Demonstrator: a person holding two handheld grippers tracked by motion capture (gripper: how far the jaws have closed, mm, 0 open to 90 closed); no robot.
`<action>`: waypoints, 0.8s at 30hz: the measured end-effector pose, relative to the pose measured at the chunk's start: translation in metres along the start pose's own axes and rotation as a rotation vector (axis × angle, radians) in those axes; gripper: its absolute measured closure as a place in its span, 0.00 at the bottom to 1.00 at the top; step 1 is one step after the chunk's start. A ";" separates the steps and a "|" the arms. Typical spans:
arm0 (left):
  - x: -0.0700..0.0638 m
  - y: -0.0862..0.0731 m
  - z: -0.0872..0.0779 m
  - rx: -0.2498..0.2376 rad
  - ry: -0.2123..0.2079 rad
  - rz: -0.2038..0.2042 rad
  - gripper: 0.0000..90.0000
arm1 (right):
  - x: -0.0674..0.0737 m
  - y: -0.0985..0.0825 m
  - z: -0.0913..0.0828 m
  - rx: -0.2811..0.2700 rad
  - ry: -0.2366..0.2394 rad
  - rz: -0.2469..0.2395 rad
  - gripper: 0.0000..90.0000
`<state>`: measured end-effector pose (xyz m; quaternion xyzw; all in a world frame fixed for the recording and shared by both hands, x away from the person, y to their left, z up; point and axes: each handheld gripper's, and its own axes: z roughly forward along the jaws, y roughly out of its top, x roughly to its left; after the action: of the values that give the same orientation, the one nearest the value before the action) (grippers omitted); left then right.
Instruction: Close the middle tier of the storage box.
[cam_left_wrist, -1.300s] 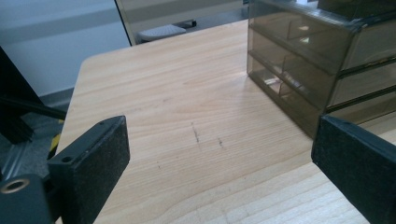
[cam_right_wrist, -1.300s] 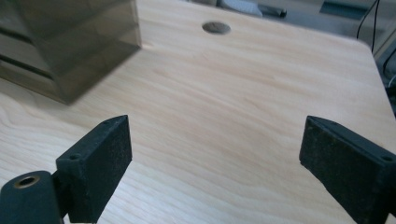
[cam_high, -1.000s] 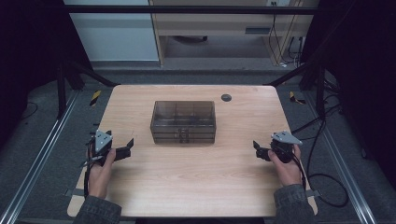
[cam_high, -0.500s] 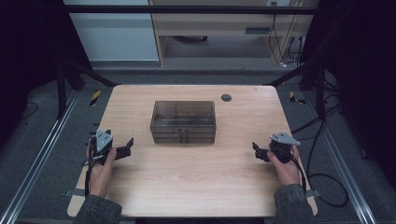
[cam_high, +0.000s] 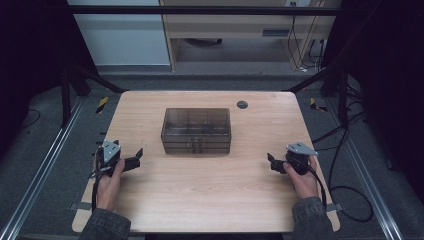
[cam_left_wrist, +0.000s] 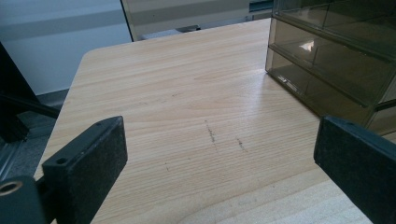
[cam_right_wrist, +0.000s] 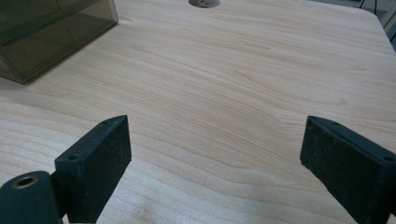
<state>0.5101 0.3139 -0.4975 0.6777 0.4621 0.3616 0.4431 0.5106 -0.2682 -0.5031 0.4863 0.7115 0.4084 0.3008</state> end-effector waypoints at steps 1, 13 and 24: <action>0.000 -0.001 0.001 -0.003 -0.012 -0.016 0.03 | 0.001 0.000 0.001 0.002 0.003 0.002 0.10; -0.001 -0.003 0.003 -0.002 -0.017 0.000 0.03 | 0.004 -0.001 0.005 0.042 0.027 -0.019 0.10; -0.004 -0.001 0.005 0.072 -0.017 0.007 0.04 | 0.012 0.000 0.009 0.108 0.037 -0.071 0.09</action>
<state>0.5126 0.3088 -0.5008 0.6979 0.4686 0.3405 0.4211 0.5138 -0.2543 -0.5079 0.4687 0.7547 0.3673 0.2754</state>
